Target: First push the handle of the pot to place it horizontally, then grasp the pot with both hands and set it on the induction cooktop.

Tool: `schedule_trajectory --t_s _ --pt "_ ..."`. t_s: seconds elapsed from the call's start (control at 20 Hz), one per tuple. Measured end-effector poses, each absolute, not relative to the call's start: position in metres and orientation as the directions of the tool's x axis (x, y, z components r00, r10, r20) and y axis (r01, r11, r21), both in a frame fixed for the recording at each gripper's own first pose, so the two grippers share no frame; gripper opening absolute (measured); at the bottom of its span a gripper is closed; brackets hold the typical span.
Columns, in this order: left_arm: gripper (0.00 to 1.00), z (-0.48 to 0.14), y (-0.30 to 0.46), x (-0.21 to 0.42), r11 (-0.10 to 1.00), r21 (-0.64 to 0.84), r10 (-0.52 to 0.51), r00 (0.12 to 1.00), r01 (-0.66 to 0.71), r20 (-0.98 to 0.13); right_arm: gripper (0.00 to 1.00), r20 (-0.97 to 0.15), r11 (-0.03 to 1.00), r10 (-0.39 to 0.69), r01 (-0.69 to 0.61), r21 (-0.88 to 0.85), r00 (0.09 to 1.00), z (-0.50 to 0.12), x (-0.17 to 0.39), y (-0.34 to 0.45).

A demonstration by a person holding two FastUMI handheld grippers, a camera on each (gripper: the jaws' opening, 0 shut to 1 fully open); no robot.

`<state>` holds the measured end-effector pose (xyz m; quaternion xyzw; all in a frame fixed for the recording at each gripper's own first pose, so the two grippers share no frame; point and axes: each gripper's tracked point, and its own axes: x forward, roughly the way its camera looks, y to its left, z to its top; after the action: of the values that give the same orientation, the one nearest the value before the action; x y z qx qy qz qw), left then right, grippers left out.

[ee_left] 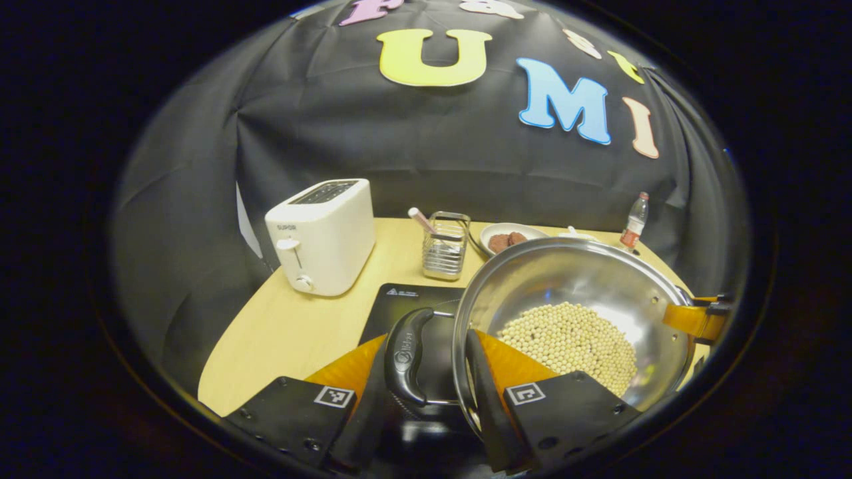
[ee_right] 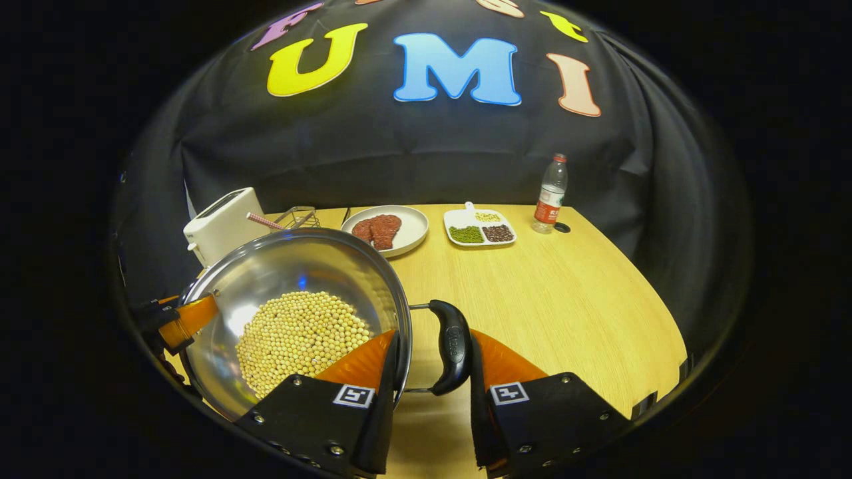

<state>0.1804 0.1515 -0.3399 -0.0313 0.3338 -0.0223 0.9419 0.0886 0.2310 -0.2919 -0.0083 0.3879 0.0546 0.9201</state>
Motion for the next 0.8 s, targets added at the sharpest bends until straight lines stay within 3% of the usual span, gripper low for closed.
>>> schedule_trajectory --t_s 0.1,0.2,0.4,0.55,0.6,0.7,0.75,0.8 --pt "0.65 -0.343 0.162 0.183 0.998 -0.068 -0.057 0.776 0.018 -0.628 0.49 -0.718 0.993 0.100 -0.112 0.031 0.689 -0.295 0.091 0.238" --pt "0.69 -0.346 0.170 0.187 0.998 -0.059 -0.053 0.773 0.021 -0.632 0.49 -0.725 0.993 0.104 -0.111 0.038 0.681 -0.299 0.092 0.244" --pt "0.65 -0.356 0.183 0.191 0.999 -0.049 -0.041 0.759 0.012 -0.649 0.49 -0.737 0.991 0.108 -0.128 0.029 0.668 -0.304 0.097 0.264" --pt "0.69 -0.369 0.196 0.193 0.999 -0.054 -0.028 0.747 -0.010 -0.664 0.49 -0.737 0.989 0.118 -0.144 0.028 0.665 -0.308 0.100 0.273" --pt "0.65 -0.368 0.198 0.193 0.999 -0.047 -0.021 0.750 -0.013 -0.661 0.49 -0.738 0.988 0.123 -0.151 0.030 0.664 -0.308 0.102 0.276" --pt "0.69 -0.368 0.203 0.197 0.999 -0.036 -0.012 0.748 -0.015 -0.664 0.49 -0.739 0.987 0.132 -0.154 0.038 0.661 -0.311 0.105 0.281" --pt "0.65 -0.367 0.205 0.198 0.999 -0.031 -0.008 0.749 -0.017 -0.663 0.49 -0.744 0.987 0.138 -0.155 0.047 0.654 -0.313 0.104 0.284" --pt "0.69 -0.368 0.207 0.198 0.999 -0.027 -0.004 0.748 -0.018 -0.664 0.48 -0.746 0.986 0.144 -0.156 0.054 0.651 -0.315 0.104 0.285"
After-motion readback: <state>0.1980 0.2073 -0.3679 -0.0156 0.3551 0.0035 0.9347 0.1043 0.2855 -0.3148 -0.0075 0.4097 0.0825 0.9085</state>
